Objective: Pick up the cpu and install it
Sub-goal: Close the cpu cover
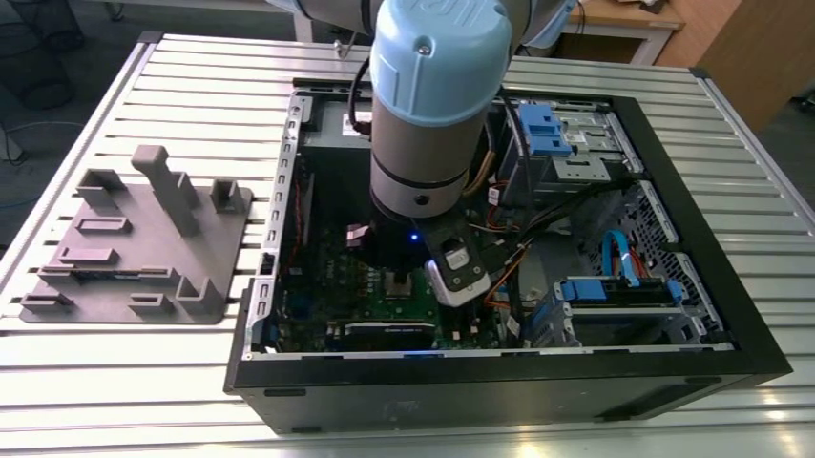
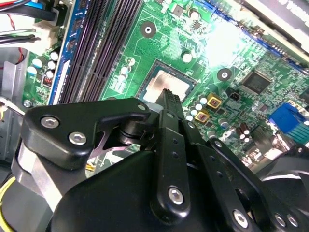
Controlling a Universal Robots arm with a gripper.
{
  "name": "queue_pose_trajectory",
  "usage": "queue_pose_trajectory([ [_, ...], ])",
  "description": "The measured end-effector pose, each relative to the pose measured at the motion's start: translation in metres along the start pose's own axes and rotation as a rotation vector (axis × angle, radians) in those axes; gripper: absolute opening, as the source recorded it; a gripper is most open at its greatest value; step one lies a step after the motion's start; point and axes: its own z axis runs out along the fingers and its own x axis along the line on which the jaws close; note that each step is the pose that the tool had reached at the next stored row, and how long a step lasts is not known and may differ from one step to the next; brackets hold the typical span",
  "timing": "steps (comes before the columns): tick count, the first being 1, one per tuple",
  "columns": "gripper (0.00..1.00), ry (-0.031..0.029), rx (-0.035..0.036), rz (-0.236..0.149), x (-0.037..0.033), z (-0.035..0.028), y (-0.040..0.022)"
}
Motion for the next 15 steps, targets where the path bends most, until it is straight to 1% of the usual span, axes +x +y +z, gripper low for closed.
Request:
queue_pose_trajectory([
  [4,0.11,0.0,0.0,0.0,0.0,-0.0063,0.0005],
  [8,0.11,0.0001,0.0001,0.0,0.0,-0.01,0.0008],
  [15,0.11,0.0001,0.0,0.0,-0.0011,-0.0105,0.0019],
])
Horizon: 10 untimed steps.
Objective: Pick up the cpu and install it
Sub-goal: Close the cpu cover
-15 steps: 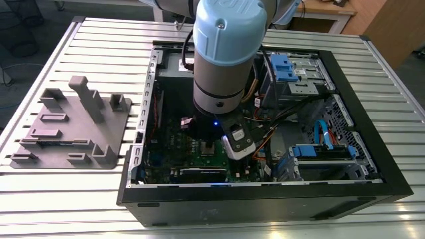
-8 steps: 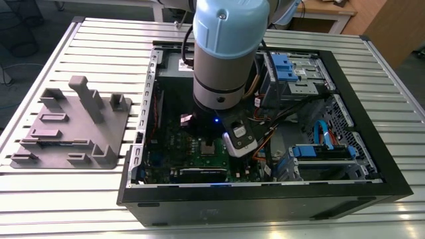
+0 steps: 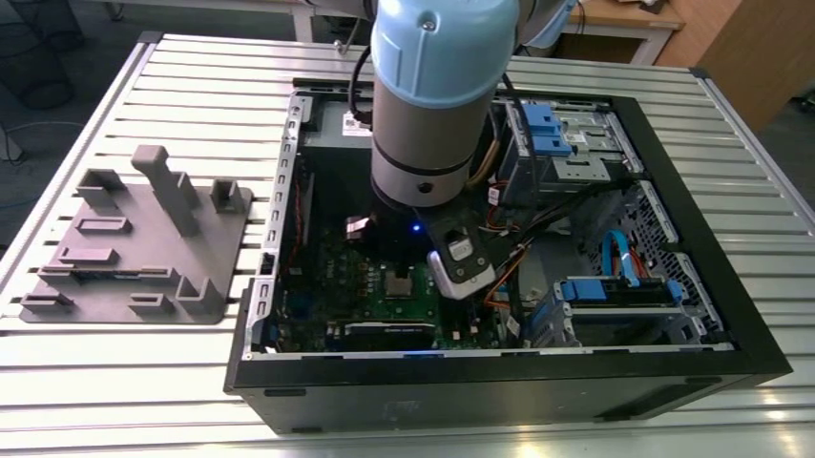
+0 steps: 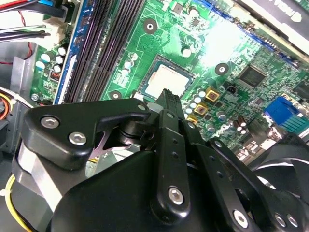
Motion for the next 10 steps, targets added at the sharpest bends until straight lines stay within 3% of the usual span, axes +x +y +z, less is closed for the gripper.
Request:
queue_pose_trajectory([
  [6,0.11,0.0,0.0,0.0,-0.0105,0.0005,0.0015],
  [10,0.11,0.0,0.0001,0.0,-0.0141,0.0013,0.0058],
])
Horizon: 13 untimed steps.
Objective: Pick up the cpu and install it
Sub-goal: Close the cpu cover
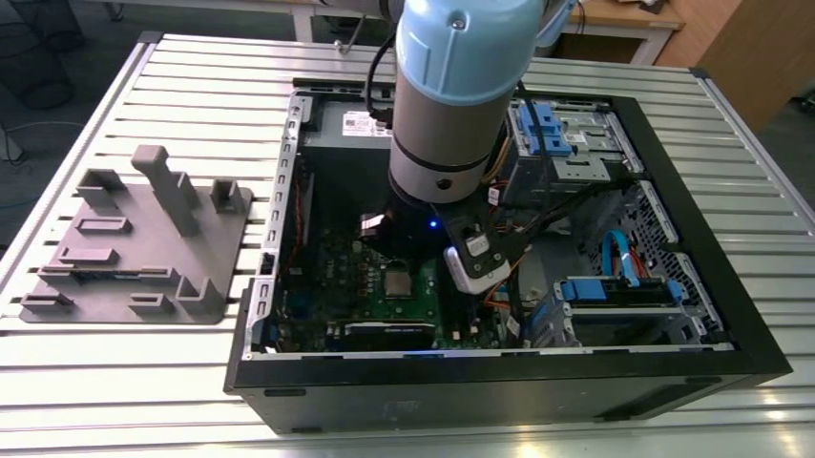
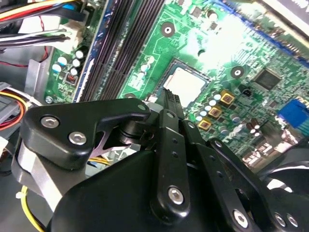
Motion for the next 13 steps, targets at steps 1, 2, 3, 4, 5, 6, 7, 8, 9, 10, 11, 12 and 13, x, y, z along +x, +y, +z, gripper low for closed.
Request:
queue_pose_trajectory([
  [1,0.11,-0.0001,-0.0001,0.0,-0.0007,0.0002,0.0007],
  [2,0.11,-0.0001,-0.0002,0.0,-0.001,0.0003,0.0009],
  [3,0.11,-0.0001,-0.0001,0.0,-0.001,0.0002,0.0009],
  [4,0.11,-0.0001,-0.0001,0.0,-0.0035,0.0002,0.0013],
  [5,0.11,-0.0001,-0.0001,0.0,-0.0059,0.0003,0.0015],
  [6,0.11,-0.0001,-0.0001,0.0,-0.006,0.0003,0.0016],
  [7,0.11,-0.0001,0.0,0.0,-0.006,0.0003,0.0015],
  [8,0.11,-0.0001,-0.0005,0.0,-0.0064,0.0003,0.0016],
  [9,0.11,0.0,-0.0007,0.0,-0.0066,0.0003,0.0016],
  [10,0.11,0.0,-0.0007,0.0,-0.0066,0.0003,0.0016],
  [11,0.11,0.0,-0.0009,0.0,-0.0067,0.0005,0.0017],
  [12,0.11,0.0,-0.0009,0.0,-0.0071,0.0006,0.0017],
  [13,0.11,0.0,-0.001,0.0,-0.0075,0.0008,0.0018],
])
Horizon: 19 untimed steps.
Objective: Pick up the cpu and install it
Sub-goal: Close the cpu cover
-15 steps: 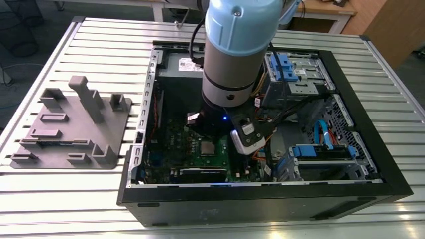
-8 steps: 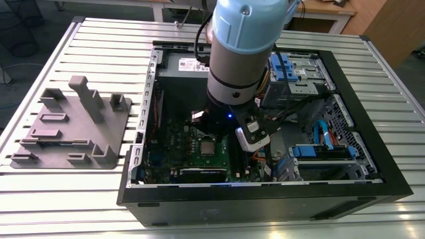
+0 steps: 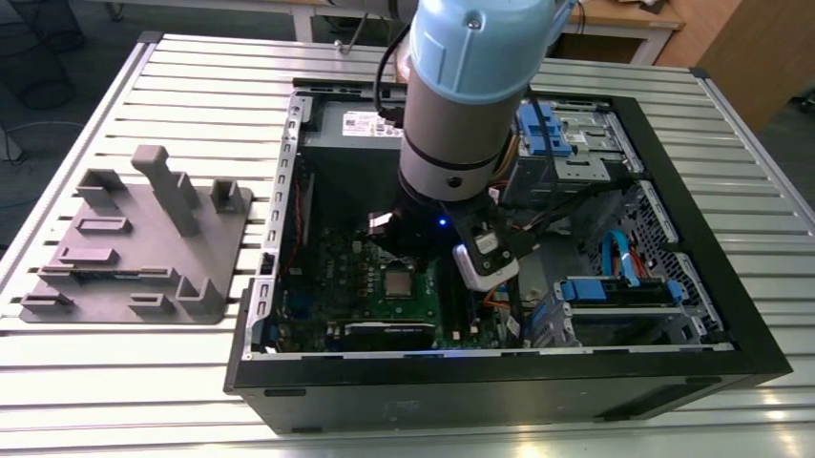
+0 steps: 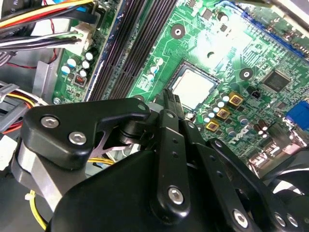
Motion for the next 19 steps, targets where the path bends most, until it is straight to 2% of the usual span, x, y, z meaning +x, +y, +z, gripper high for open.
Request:
queue_pose_trajectory([
  [19,0.11,0.0,0.0002,0.0,-0.0029,0.0011,0.0024],
])
